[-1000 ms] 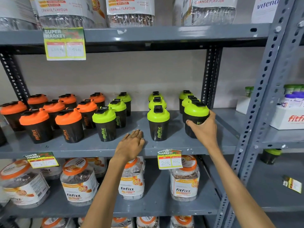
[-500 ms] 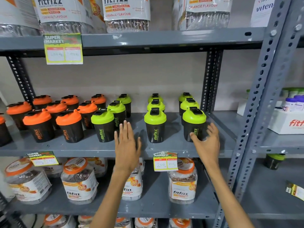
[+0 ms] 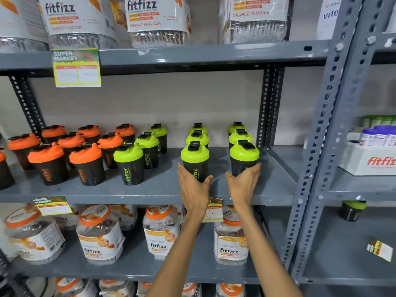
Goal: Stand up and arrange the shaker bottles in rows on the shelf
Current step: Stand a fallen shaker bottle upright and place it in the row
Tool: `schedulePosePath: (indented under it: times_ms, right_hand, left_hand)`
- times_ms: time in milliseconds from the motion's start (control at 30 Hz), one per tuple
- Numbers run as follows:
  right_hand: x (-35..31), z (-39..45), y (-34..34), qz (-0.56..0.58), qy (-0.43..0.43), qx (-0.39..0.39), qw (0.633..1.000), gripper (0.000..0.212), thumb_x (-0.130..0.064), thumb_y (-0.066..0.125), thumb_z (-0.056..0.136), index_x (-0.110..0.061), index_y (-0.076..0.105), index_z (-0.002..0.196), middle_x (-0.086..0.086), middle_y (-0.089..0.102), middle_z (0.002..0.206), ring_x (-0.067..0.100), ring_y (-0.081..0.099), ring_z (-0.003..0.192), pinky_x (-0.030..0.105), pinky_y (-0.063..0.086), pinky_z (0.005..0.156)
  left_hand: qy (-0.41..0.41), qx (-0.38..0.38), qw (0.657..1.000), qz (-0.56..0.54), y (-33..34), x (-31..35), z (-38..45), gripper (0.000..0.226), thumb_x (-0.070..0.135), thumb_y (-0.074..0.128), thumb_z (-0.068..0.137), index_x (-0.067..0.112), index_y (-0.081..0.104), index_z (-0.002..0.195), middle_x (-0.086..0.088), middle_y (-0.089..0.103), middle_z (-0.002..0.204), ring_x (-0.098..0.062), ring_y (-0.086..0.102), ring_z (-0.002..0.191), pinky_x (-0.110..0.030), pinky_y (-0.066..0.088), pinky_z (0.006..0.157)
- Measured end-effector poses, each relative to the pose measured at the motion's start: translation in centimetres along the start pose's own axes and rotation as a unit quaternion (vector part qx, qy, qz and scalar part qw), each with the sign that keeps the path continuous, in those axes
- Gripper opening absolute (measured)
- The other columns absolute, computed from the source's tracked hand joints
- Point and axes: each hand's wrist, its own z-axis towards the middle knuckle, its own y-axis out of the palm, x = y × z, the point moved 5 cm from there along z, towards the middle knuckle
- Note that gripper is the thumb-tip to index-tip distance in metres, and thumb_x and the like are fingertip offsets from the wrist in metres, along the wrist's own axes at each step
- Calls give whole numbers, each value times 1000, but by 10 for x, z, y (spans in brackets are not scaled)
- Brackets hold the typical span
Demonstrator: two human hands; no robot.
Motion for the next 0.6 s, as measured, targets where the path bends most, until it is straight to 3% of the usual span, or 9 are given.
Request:
schedulePosePath:
  times_ms: [233,367,600]
  right_hand:
    - [4,5,-6,-22,-4,18,1000,85,-1,80,73,8,31,141,27,46,134,43,43,129,47,40,106]
    - [8,3,-16,-34,-18,32,999,81,-5,85,67,8,39,133,26,47,126,45,43,123,48,38,104]
    - [11,-2,-21,-45,-30,2,999,74,-11,86,69,5,42,126,26,44,124,46,44,120,49,39,102]
  left_hand:
    - [5,17,1000,3,-7,1,2,79,26,84,79,10,40,142,-13,63,131,-35,62,119,-51,55,94]
    - [6,22,1000,-2,-11,4,-2,75,28,86,75,12,45,137,-13,68,122,-35,67,109,-49,58,86]
    - [5,21,1000,-13,-12,5,-9,78,28,85,76,12,44,141,-11,69,121,-32,68,109,-45,58,87]
